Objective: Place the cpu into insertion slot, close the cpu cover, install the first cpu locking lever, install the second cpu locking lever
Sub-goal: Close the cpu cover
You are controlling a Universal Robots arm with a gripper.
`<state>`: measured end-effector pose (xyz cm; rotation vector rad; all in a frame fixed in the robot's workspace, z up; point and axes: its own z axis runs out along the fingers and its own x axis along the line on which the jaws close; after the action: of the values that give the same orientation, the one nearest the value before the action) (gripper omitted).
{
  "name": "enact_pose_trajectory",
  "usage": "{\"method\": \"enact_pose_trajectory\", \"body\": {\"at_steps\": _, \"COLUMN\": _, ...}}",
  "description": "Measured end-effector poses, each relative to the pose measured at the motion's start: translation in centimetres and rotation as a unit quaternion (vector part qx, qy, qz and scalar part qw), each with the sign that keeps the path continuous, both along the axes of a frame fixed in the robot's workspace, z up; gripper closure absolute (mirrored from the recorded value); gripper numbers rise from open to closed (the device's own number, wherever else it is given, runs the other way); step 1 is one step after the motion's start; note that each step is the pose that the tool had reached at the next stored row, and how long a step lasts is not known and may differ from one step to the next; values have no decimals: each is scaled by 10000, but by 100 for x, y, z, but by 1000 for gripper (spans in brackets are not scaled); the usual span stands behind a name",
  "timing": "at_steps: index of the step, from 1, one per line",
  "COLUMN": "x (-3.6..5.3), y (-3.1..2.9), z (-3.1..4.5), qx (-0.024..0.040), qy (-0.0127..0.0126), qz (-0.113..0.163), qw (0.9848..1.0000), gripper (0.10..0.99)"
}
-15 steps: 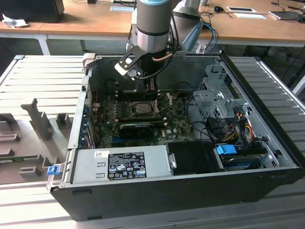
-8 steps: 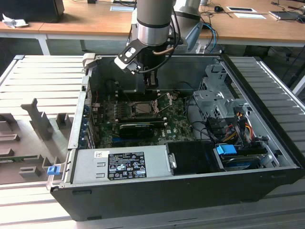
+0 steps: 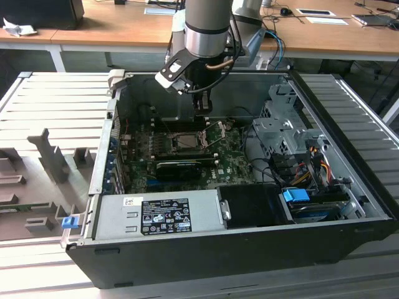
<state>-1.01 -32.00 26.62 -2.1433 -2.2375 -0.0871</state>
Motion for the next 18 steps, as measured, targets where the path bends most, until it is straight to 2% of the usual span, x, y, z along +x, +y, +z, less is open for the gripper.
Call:
{"method": "enact_pose_trajectory", "body": {"at_steps": 14, "x": 150, "y": 0, "z": 0, "qx": 0, "qy": 0, "qz": 4, "qw": 10000, "gripper": 980}}
{"method": "enact_pose_trajectory", "body": {"at_steps": 18, "x": 224, "y": 0, "z": 0, "qx": 0, "qy": 0, "qz": 5, "qw": 10000, "gripper": 980}}
